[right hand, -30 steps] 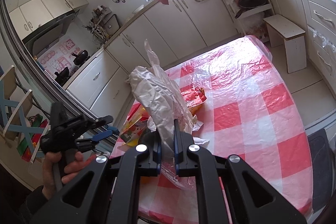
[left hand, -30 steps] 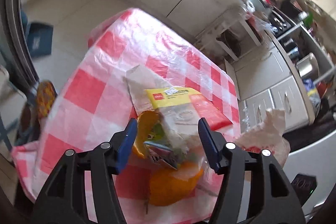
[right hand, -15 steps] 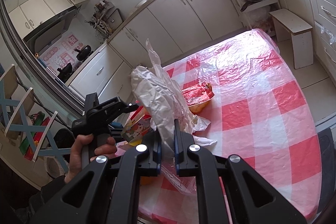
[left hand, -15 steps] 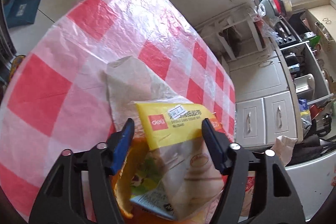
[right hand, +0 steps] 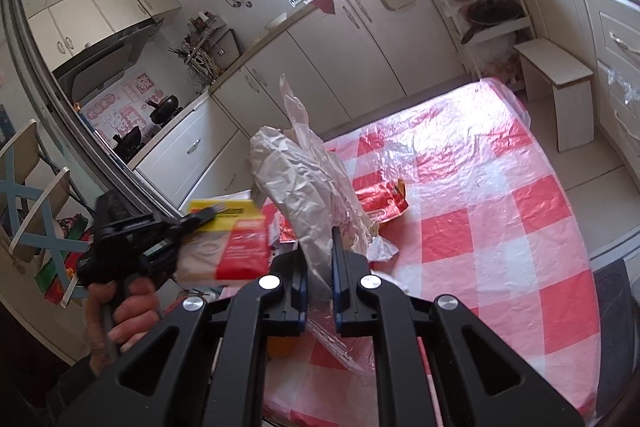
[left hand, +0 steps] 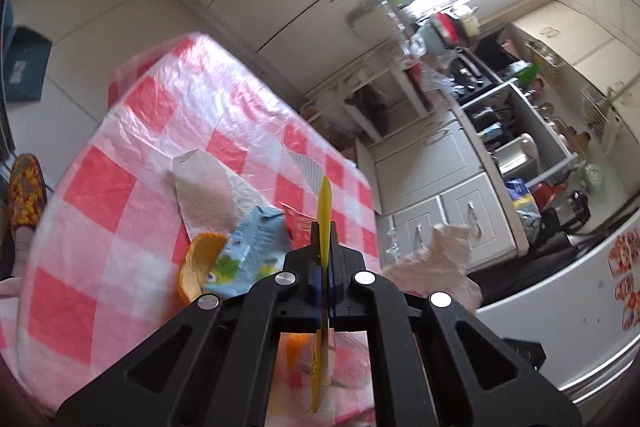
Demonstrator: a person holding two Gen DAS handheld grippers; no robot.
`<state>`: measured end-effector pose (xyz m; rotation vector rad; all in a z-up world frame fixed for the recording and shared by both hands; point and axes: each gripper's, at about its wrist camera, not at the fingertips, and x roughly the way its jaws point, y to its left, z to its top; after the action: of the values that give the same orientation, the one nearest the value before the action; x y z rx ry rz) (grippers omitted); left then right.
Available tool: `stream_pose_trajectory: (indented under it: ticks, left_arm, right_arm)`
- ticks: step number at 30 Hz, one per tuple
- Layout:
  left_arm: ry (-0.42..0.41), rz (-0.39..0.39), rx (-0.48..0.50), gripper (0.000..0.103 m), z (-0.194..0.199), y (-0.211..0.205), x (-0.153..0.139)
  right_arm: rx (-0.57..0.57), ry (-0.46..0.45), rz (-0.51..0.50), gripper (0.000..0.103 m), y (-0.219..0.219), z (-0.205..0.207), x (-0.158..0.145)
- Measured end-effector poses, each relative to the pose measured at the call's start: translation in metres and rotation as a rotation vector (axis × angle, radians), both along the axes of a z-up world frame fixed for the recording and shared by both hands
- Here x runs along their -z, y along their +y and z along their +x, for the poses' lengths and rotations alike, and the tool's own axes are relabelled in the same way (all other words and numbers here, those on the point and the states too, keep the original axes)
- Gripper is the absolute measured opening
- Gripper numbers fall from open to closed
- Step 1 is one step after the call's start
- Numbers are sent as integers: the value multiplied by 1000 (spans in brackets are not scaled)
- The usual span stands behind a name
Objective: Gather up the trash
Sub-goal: 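Grasp the yellow-red paper box with the left tool while the right tool holds the bag, then lower both tools over the yellow bucket and open them to drop the trash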
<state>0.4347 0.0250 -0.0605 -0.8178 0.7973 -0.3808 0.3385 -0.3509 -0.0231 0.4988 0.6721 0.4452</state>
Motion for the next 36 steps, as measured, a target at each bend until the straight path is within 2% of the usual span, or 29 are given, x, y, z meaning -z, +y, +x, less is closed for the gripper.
stream_pose_trajectory:
  ticks: [2, 5, 8, 11, 14, 17, 22, 26, 31, 34, 36]
  left_arm:
    - [-49, 27, 1, 2, -25, 0, -23]
    - [-123, 107, -1, 2, -74, -3, -56]
    - [-183, 171, 4, 2, -116, -9, -81]
    - [-219, 202, 17, 2, -157, -19, -93]
    - [-229, 206, 55, 2, -196, -33, -93]
    - [-221, 199, 98, 2, -227, -46, -85]
    - [-171, 192, 125, 2, -254, -58, -55]
    - [-112, 209, 141, 2, -262, -68, -21]
    - [-34, 251, 154, 2, -262, -83, 24]
    - [-1, 286, 155, 2, -256, -93, 45]
    - [16, 342, 147, 2, -248, -102, 57]
  right_arm:
    - [3, -32, -13, 10, 1, -8, -7]
    - [2, -106, -23, 10, 4, -31, -23]
    - [8, -175, -31, 10, 6, -65, -34]
    - [16, -192, -29, 10, 8, -103, -32]
    - [17, -161, -16, 10, 6, -139, -21]
    - [22, -115, -9, 10, 3, -166, -9]
    - [45, -24, 2, 10, -5, -194, 10]
    - [42, 98, 6, 10, -2, -198, 34]
    - [25, 234, -48, 10, 12, -197, 66]
    - [20, 283, -86, 10, 22, -192, 81]
    - [11, 329, -111, 10, 29, -185, 93]
